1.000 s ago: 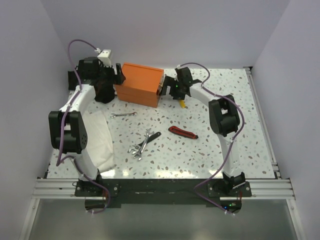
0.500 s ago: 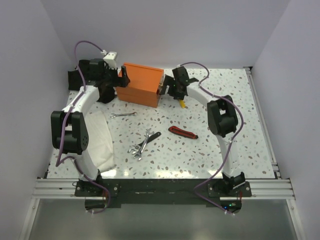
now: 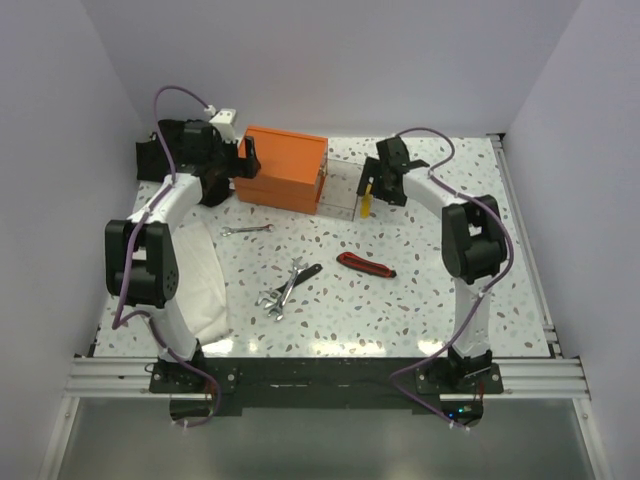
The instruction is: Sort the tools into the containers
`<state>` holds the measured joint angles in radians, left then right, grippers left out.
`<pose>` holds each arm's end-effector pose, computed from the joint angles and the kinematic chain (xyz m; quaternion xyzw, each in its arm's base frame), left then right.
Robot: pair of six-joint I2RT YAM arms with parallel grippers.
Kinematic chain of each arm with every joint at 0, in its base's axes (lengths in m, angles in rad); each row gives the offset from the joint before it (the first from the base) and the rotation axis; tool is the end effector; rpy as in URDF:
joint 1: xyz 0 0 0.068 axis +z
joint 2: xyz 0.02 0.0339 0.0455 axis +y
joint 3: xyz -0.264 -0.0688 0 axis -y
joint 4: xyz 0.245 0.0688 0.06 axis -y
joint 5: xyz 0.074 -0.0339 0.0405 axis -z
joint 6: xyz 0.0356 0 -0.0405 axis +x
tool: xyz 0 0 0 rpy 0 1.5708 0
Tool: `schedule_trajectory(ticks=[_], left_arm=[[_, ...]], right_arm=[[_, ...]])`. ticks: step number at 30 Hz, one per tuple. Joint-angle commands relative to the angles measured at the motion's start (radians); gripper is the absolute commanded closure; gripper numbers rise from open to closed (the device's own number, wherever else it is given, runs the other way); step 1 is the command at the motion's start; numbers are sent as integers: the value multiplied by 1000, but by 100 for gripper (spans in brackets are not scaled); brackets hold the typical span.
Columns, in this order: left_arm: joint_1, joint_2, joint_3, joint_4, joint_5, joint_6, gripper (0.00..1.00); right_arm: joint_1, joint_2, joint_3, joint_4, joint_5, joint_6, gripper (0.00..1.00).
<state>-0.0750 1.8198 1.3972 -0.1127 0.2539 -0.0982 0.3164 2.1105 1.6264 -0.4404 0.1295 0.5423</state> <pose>0.4245 -0.0409 0.2683 0.0527 0.8626 -0.1521 0.4796 0.4445 0.1407 0.1918 0.1271 0.9379 0.0761 0.3137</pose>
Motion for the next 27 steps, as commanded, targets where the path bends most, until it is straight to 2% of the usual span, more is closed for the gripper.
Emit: schedule_trajectory(ticks=[1,5,8,10,11,15,21,23,27], left_arm=[[-5,12,20,47,-8,-40,5],[-5,13,58,44,-7,-55,5],[-5,0,106,47,40,-66,5],[-3,-14,161,51,71,-78,3],[-2,-30,183,50,103,-78,3],[12,-66,266,6,125,-92,2],[58,-186,168,-30,110,-55,2],[69,-232,103,-36,64,-31,2],[75,-296,2,-39,-2,-15,2]], right_arm=[[-14,-84,-49,-34,82,-108,11],[-16,-145,-56,-24,53,-163,9],[-13,-196,-69,27,-56,-251,7],[-10,-254,-89,66,-125,-388,2],[-8,-273,-103,80,-240,-437,2],[13,-386,-229,137,-529,-750,3],[148,-389,-243,48,-724,-1156,11],[206,-365,-246,32,-732,-1254,13],[291,-299,-231,-20,-761,-1564,17]])
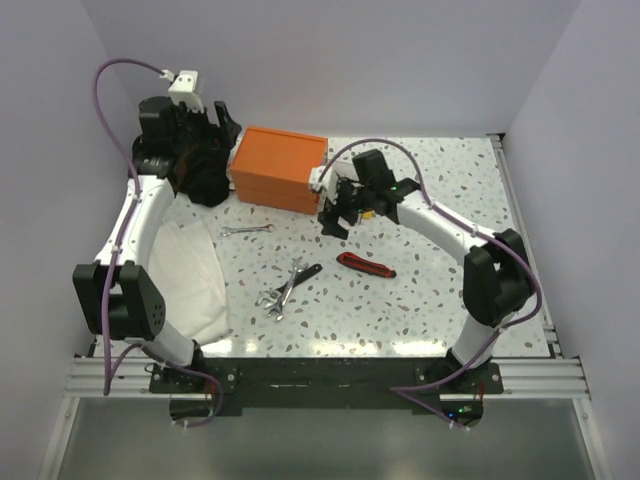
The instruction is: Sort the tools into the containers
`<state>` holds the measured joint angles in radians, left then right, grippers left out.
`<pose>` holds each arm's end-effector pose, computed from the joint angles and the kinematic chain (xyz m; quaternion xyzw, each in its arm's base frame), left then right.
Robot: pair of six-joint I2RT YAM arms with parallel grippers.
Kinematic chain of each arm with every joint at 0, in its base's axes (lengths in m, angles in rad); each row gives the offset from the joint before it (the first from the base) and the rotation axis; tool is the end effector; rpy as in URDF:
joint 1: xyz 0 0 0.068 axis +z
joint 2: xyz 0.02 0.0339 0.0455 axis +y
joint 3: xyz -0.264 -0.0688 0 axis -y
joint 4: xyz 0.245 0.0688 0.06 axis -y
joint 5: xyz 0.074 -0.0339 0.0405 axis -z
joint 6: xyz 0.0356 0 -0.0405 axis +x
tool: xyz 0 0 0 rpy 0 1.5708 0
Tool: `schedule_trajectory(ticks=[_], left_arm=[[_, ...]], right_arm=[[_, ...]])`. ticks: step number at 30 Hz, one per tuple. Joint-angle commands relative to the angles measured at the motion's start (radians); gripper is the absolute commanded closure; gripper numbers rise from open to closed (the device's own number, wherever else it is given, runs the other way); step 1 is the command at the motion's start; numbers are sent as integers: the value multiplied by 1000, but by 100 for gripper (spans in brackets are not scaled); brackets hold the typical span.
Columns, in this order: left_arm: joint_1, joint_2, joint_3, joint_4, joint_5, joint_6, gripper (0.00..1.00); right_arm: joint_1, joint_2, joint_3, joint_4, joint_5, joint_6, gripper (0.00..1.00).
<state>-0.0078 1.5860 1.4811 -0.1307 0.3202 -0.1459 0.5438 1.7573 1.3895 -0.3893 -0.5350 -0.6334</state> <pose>0.3787 -0.0142 0.3863 0.0450 0.7802 -0.1717 0.5998 0.3288 0.2200 0.2690 -0.5787 0.6786 0.2254 0.3921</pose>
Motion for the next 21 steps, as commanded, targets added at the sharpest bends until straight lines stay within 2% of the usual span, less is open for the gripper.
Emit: schedule_trajectory(ticks=[1,6,8,12,17,21], left_arm=[[32,-73,-114,-20,-76,32,2],[52,-152,-199,-30,-98,32,1],[61,-182,-237,-30,-102,34,1],[80,-224,-292,-33,-115,42,1],[100,-264,-340,-35,-116,37,1],[117,-284,-351,-35,-107,20,1]], right_arm=[[79,71,16,-94,-106,-441,18],[153,195,149,-247,-137,-656,23],[171,240,206,-374,-143,-738,25],[196,278,247,-437,-140,-882,24],[225,335,307,-575,-134,-983,25],[245,367,336,-582,-140,-948,29]])
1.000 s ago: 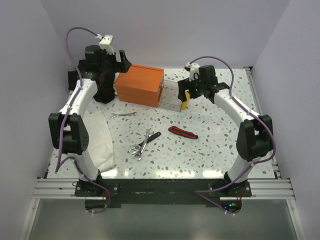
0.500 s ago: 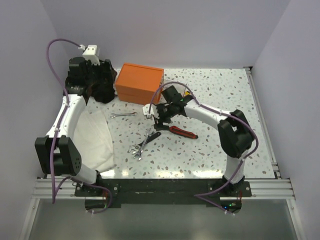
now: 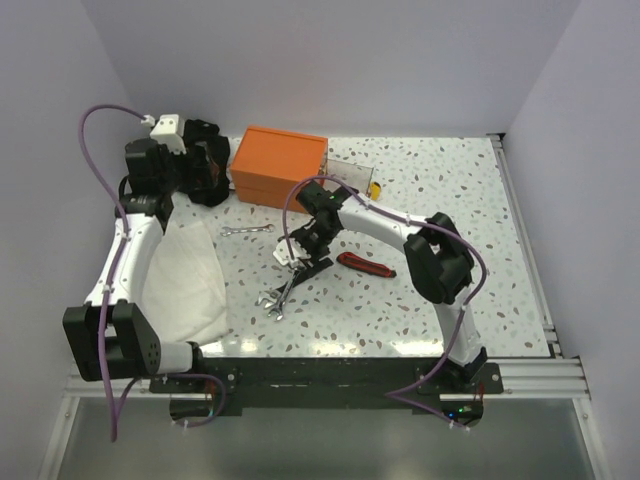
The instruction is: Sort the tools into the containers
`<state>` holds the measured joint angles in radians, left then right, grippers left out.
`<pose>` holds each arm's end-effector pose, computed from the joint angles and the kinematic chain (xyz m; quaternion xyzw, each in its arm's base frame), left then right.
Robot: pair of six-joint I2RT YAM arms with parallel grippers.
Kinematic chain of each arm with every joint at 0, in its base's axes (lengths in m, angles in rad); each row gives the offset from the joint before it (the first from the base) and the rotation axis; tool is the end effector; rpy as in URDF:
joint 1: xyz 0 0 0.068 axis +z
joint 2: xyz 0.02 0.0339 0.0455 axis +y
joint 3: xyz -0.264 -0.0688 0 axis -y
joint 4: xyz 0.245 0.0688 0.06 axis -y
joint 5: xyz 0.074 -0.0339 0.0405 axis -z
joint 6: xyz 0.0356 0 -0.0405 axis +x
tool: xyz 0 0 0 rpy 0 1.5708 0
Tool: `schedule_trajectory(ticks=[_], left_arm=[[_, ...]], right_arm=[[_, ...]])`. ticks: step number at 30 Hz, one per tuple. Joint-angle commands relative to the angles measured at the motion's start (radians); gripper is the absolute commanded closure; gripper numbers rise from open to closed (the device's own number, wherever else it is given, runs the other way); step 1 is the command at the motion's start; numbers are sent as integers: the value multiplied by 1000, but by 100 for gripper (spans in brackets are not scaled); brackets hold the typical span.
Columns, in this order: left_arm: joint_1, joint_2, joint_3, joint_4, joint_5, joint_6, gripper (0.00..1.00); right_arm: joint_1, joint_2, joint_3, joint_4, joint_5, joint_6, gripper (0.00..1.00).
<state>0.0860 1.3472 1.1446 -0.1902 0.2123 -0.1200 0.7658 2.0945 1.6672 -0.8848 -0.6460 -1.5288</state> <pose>0.3135 0.0195 0.3388 -0.0265 0.8285 -0.0975 0.5508 0.2923 0.3108 0.1962 -0.8741 0.3491 0.2466 0.2307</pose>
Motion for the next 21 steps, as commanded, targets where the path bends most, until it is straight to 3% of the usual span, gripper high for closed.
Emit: schedule_trajectory(ticks=[1,10,17,21], left_arm=[[29,-48,-20,28,4,-9,1],[80,-103,-91,54,48,-61,2],[90,-143,-143,78,56,-83,2],[93,-158,-166,84,56,-81,2]], right_arm=[[30,41,66,-94,-24,-48,30],[67,116,112,-62,-24,39,32],[72,216,230,-204,11,30,59],[76,228,218,-237,66,21,66]])
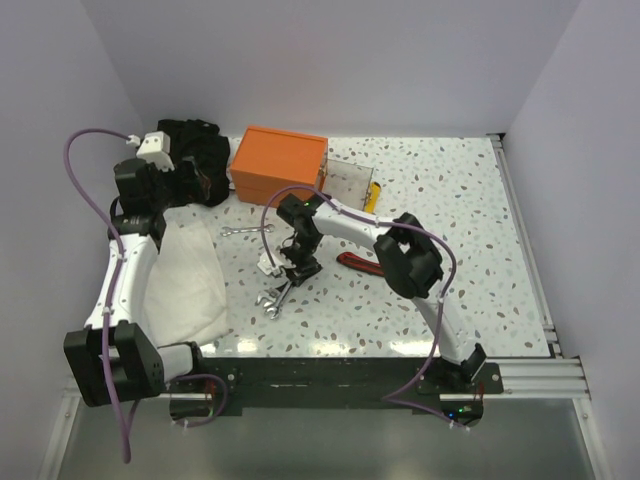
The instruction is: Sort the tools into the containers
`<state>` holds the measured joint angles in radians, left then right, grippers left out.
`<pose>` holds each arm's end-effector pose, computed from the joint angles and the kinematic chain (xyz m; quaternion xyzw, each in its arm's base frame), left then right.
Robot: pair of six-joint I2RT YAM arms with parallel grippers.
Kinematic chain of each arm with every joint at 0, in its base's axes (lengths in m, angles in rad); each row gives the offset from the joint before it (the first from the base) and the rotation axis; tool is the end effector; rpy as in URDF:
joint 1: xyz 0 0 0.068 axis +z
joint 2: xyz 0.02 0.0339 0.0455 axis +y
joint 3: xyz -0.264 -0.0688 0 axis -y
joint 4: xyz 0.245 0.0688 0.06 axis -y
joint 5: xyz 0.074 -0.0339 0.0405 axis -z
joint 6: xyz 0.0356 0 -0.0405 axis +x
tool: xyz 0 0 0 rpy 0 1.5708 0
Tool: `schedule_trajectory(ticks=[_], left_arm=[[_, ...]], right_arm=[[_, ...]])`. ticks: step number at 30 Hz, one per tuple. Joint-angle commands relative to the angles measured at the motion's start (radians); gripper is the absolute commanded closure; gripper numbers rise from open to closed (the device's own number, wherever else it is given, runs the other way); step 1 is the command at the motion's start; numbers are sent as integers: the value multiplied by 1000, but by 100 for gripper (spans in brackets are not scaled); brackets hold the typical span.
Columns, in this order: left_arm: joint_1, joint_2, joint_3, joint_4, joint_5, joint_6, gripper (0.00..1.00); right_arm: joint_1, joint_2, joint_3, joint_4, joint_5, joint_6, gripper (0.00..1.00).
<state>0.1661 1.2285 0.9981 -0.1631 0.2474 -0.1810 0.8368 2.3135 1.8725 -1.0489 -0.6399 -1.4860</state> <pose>0.2814 0.0383 0.3230 -0.0750 0.8248 -0.1067 0.5502 0.2883 0.3513 0.1554 -0.8752 0.3659 0.2856 0.1366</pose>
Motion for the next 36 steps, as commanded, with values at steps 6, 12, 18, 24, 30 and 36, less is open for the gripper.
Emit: schedule_trajectory(ticks=[6,12,18,24,30,36], left_arm=[[18,-46,-13,33,24,6,3],[18,-27,-1,19,59,5,4],[16,69,108,-19,99,17,4],[-3,178,249,-42,133,12,5],[-19,259,312,2,141,-17,5],[-20,336,332,53,144,-51,5]], right_arm=[[7,-51,-45,-56,59,26,96],[-7,-231,-137,-2,-21,130,100],[-57,-426,-206,73,-115,328,100],[-180,-479,-271,280,-142,617,100],[-391,-506,-326,529,-190,1064,100],[-536,-543,-332,723,-204,1364,100]])
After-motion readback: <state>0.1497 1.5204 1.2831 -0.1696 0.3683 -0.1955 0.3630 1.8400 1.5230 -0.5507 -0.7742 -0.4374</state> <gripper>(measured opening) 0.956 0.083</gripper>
